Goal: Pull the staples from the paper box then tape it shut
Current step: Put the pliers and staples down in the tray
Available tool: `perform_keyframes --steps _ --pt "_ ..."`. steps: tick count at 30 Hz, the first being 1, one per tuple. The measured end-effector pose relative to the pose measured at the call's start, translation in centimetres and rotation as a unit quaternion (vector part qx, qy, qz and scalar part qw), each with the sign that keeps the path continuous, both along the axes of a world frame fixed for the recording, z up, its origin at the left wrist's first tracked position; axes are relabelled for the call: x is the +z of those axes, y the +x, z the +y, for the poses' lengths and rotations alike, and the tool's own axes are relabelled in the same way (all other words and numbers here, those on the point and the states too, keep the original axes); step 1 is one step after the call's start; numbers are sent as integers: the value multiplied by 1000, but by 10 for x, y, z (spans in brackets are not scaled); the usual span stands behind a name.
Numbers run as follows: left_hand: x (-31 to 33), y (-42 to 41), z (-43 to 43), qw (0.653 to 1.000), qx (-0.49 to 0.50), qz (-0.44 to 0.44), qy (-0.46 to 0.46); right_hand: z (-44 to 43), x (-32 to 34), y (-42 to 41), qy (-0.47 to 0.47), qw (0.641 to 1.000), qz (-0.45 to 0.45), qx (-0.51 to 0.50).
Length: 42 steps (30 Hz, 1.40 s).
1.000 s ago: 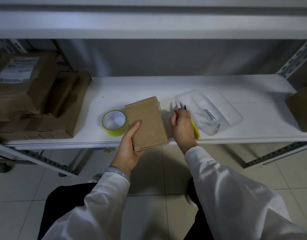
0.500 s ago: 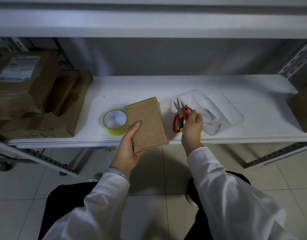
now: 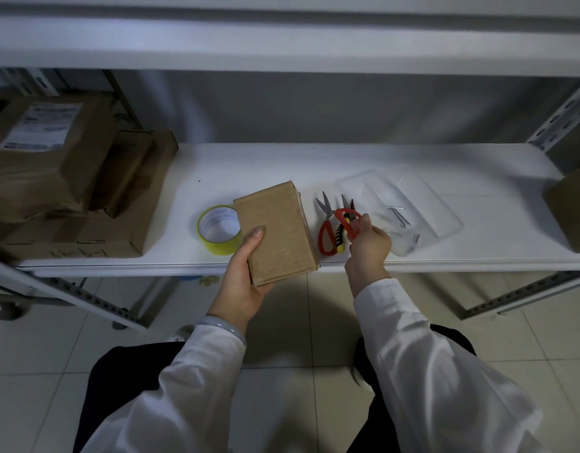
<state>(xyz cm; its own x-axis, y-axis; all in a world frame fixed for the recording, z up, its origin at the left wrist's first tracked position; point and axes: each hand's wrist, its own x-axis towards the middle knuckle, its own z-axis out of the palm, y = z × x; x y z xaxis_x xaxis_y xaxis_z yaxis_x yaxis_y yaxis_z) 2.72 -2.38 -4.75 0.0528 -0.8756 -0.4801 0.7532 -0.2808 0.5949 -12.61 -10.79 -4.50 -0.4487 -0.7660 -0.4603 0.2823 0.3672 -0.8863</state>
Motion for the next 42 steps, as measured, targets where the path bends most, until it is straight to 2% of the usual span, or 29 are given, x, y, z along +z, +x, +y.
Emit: perform_keyframes --steps 12,15,20,23,31,34,38,42 --pt "9 -2 -2 1000 6 -9 -3 -5 -6 -3 16 996 -71 -59" --pt "10 -2 -2 1000 3 -18 13 2 -12 -9 42 998 -34 -14" --pt "8 -3 -5 999 -5 -25 21 7 -13 -5 55 993 99 -18" --pt "13 -3 -8 1000 3 -19 22 6 -18 -10 52 989 140 -6" --pt "14 -1 -22 992 -35 -92 78 17 -14 -22 18 968 247 43" --pt "13 -4 -24 989 -50 -119 78 17 -15 -22 21 966 254 36" --pt "13 -3 -25 982 -25 -158 97 14 -26 -23 29 967 251 31" --pt "13 -3 -26 964 -21 -228 132 13 -32 -24 35 970 237 30"
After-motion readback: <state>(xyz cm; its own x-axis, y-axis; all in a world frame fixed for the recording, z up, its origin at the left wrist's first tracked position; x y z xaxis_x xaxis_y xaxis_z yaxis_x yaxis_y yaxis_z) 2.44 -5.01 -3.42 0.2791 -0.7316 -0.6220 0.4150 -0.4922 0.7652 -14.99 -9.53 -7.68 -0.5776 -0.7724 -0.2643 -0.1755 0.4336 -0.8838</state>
